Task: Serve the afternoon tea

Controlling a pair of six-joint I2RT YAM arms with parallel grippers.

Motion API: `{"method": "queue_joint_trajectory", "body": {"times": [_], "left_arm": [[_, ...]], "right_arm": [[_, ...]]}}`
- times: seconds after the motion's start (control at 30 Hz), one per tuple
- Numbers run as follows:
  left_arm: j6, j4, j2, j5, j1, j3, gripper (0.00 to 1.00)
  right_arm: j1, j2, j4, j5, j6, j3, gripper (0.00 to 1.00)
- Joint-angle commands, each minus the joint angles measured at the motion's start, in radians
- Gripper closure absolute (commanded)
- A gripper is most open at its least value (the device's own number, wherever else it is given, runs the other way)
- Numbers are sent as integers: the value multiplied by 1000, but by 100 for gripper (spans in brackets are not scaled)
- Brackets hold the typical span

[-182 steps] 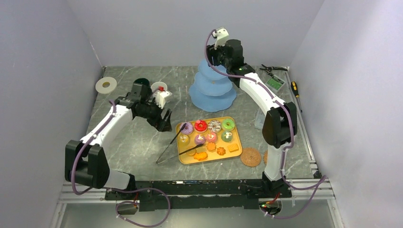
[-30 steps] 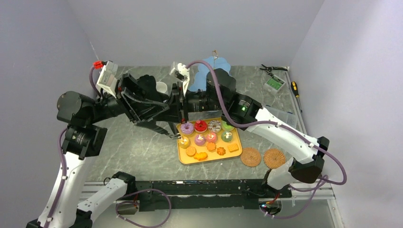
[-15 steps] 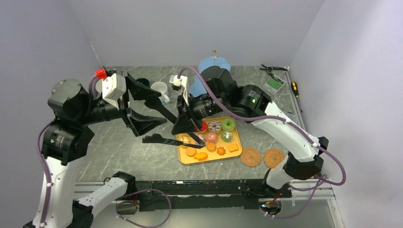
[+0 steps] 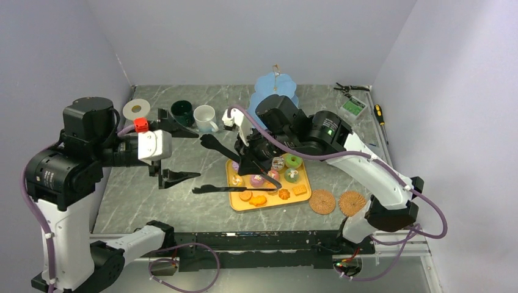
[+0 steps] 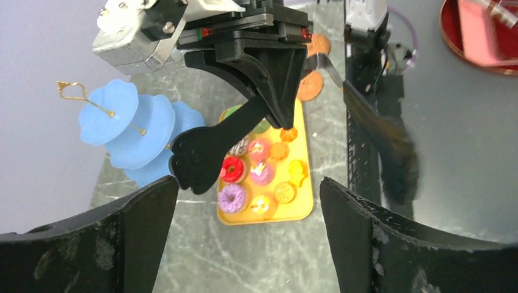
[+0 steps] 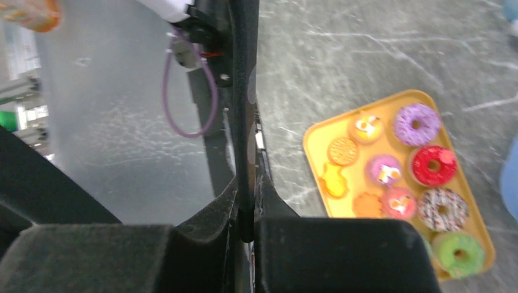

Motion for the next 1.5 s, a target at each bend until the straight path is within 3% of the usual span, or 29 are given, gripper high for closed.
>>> {"method": "queue_joint_trajectory", "body": {"times": [0.0,0.13,0.33,0.73,0.9,1.1,1.27,1.33,1.4,1.47], "left_arm": [[263,-188,31,-72,-3,88,9],[471,-307,33,-156,-3,109,10],[639,-318,-75,-260,-5,-76,10],[721,-307,-85,-226,-4,-269,12],[724,-160,-145,-269,-4,-500,18],[698,173,-268,-295,-4,-704,23],[708,184,-270,-280,-3,-727,25],[692,160,-248,-272,-4,-718,32],[713,130,-225,-259,-4,-710,57],[720,123,-220,-245,-4,-714,67]], "right_arm": [[26,-12,-51,230,-32,-22,100],[30,0,-56,306,-30,-54,100],[28,40,-54,438,-33,-36,100],[-19,238,-54,545,-1,131,100],[-20,291,-46,535,-1,177,100],[-20,315,-41,510,-1,172,100],[-18,333,-39,481,25,178,100],[-17,342,-41,471,29,185,100],[-14,350,-39,456,34,192,100],[-10,353,-30,437,41,195,100]]}}
